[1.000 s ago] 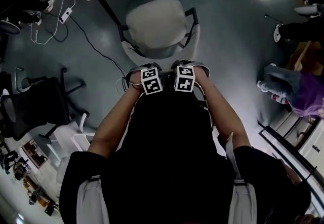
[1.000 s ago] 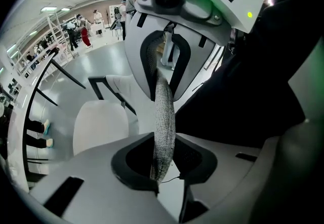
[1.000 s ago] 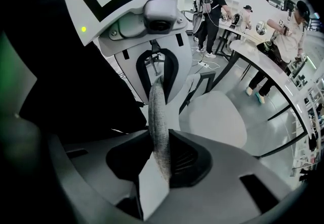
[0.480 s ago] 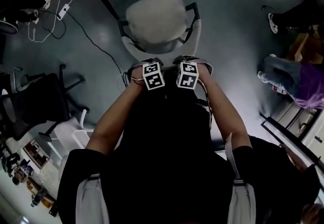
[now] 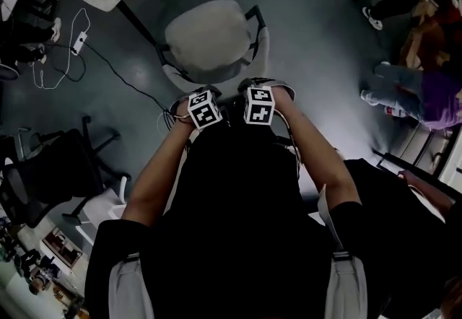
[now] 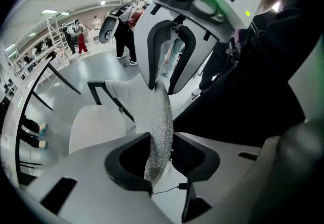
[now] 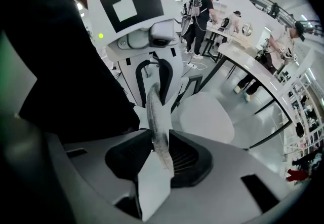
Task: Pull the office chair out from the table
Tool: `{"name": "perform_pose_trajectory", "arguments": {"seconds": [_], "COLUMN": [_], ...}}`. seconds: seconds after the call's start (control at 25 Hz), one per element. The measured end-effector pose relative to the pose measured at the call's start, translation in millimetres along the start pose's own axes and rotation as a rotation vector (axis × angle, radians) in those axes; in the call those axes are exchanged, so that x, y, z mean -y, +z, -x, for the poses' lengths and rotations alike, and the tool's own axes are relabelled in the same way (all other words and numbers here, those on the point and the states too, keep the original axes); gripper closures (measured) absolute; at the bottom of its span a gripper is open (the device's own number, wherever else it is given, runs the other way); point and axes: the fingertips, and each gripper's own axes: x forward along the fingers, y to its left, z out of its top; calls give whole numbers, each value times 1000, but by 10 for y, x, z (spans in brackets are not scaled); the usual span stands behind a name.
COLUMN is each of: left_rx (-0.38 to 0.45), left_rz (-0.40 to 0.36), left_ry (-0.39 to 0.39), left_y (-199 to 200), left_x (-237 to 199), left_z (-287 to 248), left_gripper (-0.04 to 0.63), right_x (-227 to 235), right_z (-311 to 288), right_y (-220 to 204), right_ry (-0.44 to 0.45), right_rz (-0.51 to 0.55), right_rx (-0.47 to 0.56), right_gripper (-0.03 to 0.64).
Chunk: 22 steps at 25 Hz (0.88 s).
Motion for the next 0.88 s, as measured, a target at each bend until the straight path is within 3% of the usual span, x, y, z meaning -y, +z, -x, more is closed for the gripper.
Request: {"name": "perform_pose_trajectory", "arguments": {"seconds": [0.16,0.28,0.4,0.68,0.88], "left_rx": [107,264,409,649,921], "left_rz": [5,37,53,-13,53], "left_ry": [33,67,113,171,100], "left_y": [163,348,514,946,1233], "left_x": [-24,-78,-118,-79,63], "left_z": [302,685,1115,2008,2722], "left_gripper": [456,462,530,581,583], "right_x": [154,304,362,406,368], "right_z": [412,799,1247,2255,2864], "right_y": [198,439,721,1262,1493], "right_ry": [-46,-97,-137,-212,-260], "right_rz": [-163,-275,-334,-356,-353], "right_rx": [192,347,507,818,1015], "right_gripper": [509,563,585,597,597]}}
